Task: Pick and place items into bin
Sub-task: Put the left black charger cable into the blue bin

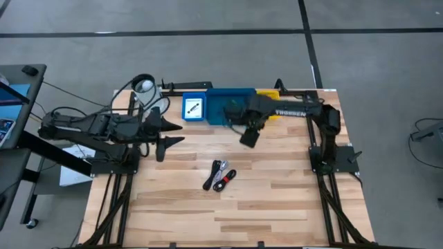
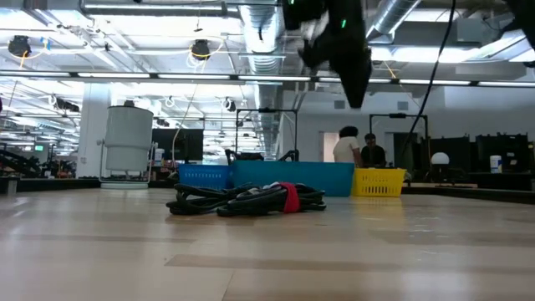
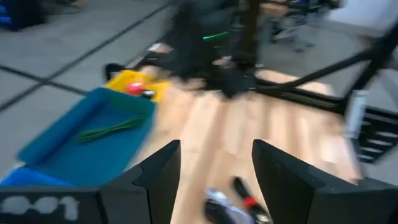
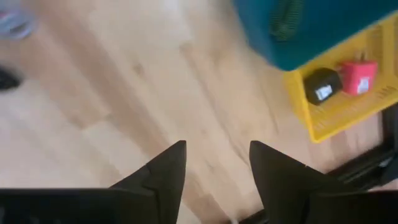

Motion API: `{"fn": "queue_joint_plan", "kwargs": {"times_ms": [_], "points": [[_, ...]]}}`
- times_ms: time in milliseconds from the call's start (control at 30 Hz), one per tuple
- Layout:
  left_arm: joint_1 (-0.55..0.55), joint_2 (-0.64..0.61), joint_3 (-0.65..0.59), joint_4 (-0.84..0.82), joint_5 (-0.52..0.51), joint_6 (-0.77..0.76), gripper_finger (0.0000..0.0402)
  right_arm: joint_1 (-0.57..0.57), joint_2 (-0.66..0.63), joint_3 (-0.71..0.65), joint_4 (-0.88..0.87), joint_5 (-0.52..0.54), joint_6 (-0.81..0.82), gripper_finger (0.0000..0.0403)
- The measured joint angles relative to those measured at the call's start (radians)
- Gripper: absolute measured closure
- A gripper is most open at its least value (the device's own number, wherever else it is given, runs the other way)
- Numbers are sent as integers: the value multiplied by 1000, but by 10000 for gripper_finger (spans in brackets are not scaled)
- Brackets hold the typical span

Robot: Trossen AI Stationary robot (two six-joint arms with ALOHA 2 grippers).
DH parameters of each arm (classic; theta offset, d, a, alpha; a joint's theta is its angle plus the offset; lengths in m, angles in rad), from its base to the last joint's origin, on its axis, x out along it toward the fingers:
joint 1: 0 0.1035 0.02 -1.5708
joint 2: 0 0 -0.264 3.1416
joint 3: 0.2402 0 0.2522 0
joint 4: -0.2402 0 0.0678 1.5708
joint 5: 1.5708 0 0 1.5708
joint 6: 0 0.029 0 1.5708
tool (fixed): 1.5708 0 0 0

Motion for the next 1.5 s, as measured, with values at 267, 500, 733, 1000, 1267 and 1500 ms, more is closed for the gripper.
{"fn": "queue_joint_plan", "kwargs": {"times_ms": [267, 500, 733, 1000, 1267, 1500], "points": [[89, 119, 0, 2, 18, 35, 214, 209, -124, 1, 115, 158, -10, 256], [187, 304, 0, -30, 217, 147, 214, 262, -261, 2, 127, 275, 33, 265], [259, 503, -1, -152, 418, 372, 214, 253, -363, 2, 54, 342, 50, 264], [298, 610, 15, -99, 644, 615, 214, 207, -432, 2, -13, 368, 25, 268], [288, 696, 37, -110, 621, 191, 214, 177, -464, 2, -13, 366, -3, 269], [243, 757, 37, -87, 634, -188, 214, 172, -464, 2, -13, 366, -4, 266]]}}
